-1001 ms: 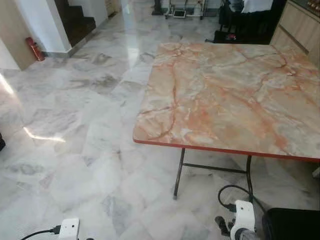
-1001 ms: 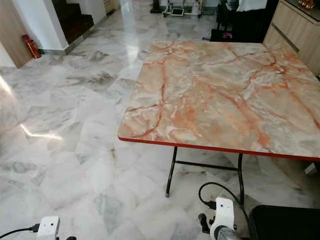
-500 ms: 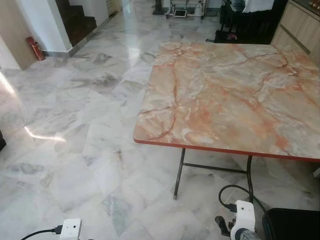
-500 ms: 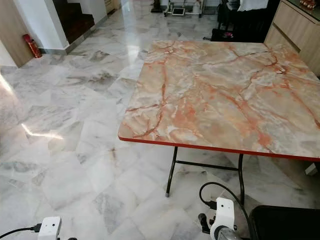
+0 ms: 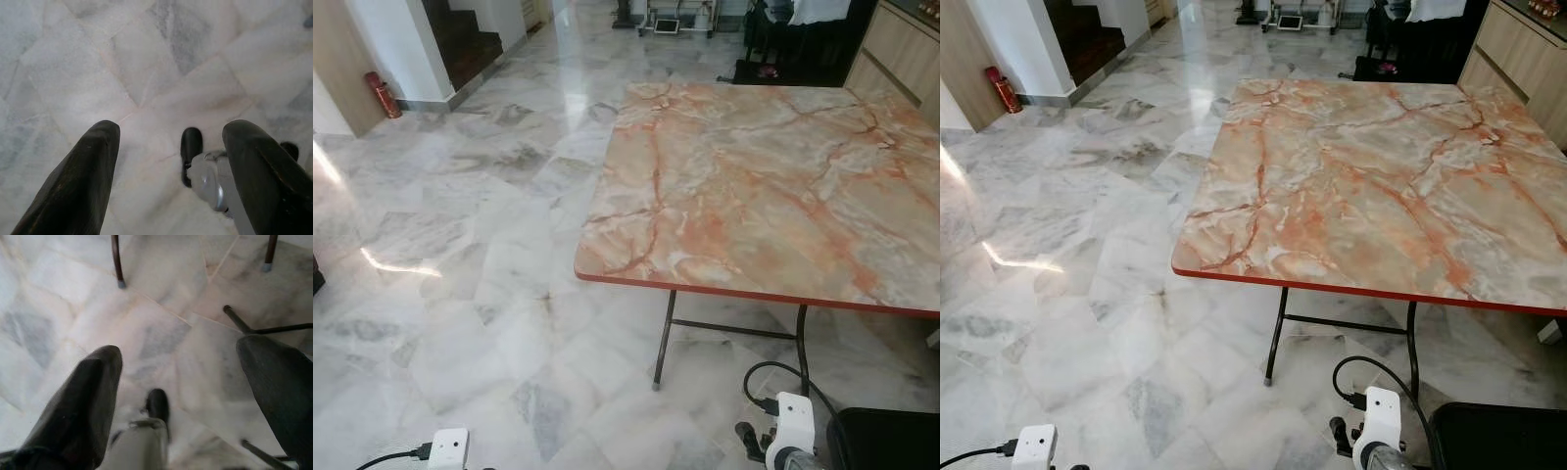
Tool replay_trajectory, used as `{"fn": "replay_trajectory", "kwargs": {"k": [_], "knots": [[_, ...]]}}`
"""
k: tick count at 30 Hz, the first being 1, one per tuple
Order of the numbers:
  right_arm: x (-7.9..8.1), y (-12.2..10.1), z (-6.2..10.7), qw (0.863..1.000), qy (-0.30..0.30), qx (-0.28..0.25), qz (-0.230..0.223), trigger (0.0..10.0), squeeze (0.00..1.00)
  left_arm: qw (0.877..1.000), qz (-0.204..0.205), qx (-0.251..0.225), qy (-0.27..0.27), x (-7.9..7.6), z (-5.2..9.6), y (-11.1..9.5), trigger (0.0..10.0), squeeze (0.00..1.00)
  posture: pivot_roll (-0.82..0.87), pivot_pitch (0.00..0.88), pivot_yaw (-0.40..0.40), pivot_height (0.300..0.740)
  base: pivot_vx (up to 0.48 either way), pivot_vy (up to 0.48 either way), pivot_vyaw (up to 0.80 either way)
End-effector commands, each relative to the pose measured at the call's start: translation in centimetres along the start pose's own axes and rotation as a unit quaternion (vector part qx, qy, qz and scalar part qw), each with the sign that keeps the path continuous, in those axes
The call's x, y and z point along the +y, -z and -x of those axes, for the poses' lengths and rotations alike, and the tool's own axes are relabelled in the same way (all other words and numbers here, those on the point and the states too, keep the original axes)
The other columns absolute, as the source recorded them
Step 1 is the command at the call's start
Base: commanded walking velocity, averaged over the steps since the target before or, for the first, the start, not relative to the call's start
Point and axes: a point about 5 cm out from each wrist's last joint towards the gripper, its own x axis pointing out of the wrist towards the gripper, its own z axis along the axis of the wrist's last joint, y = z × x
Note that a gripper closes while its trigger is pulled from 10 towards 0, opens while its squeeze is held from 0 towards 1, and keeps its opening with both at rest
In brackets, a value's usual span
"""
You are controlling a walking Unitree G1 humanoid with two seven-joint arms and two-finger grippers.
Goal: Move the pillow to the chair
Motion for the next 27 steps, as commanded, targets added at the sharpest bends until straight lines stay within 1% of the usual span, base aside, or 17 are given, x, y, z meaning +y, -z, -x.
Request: {"fn": "replay_trajectory", "kwargs": {"k": [1,11,27], "knots": [[0.31,-0.01,-0.05,1.0,-0.005,0.0,0.001,10.0,0.0,1.0,0.014,0.017,-0.01,0.39,0.27,1.26,10.0,0.0,0.02,0.0,0.002,0.74,0.0,0.0,0.8],[0.25,-0.03,-0.04,1.0,-0.009,0.002,0.01,10.0,0.0,1.0,0.009,0.02,-0.007,0.29,0.25,1.31,10.0,0.0,0.02,0.0,0.0,0.74,0.0,0.0,0.8],[0.36,-0.25,-0.08,1.0,-0.014,0.003,0.022,10.0,0.0,1.0,0.012,0.015,-0.006,0.14,0.18,1.02,10.0,0.0,0.04,0.0,-0.007,0.74,0.0,0.0,0.63]]}}
